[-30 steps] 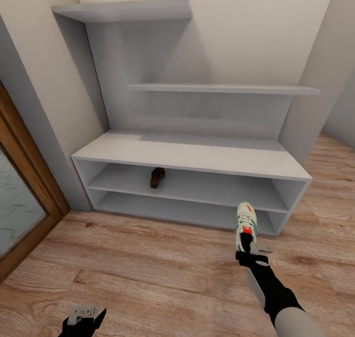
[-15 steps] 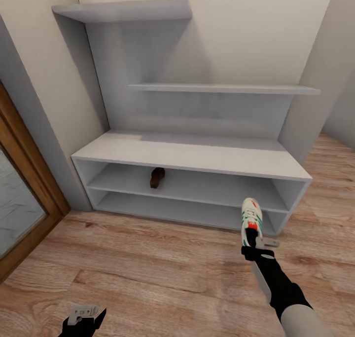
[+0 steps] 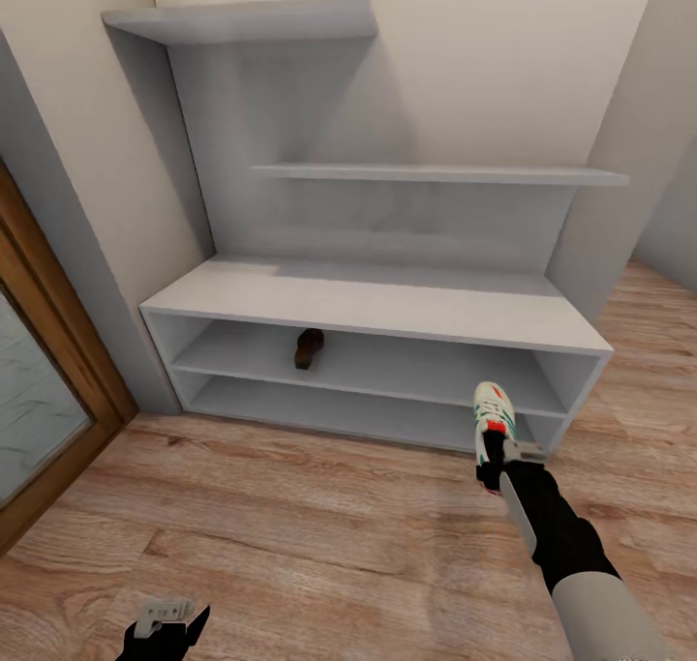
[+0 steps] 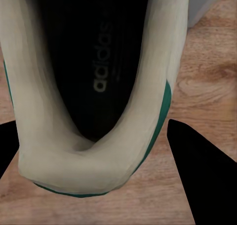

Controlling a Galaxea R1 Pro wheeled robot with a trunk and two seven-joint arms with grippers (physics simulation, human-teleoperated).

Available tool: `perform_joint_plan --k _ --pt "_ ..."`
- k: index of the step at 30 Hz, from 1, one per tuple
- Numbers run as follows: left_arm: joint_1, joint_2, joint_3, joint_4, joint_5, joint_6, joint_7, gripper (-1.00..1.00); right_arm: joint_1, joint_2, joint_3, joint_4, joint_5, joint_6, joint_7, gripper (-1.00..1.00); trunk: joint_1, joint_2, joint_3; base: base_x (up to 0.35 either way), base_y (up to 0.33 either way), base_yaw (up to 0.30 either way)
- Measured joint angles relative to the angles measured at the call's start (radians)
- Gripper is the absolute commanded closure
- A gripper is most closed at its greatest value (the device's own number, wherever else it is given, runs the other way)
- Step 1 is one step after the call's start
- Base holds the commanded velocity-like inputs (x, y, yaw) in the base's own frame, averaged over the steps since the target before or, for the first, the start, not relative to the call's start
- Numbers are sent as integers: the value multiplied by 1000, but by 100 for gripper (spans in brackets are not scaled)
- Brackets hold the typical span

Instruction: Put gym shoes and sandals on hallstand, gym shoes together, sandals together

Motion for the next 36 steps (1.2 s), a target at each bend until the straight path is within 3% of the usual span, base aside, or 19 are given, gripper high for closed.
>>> perform_joint_plan --k 20,36 --pt "0 3 -3 -2 -2 -1 -6 -100 -11 1 0 -1 -1 38 0 100 0 0 -1 0 0 -4" --pt "0 2 -3 -2 -2 -1 -6 -100 -10 1 0 -1 -1 36 0 100 0 0 -15 115 101 -190"
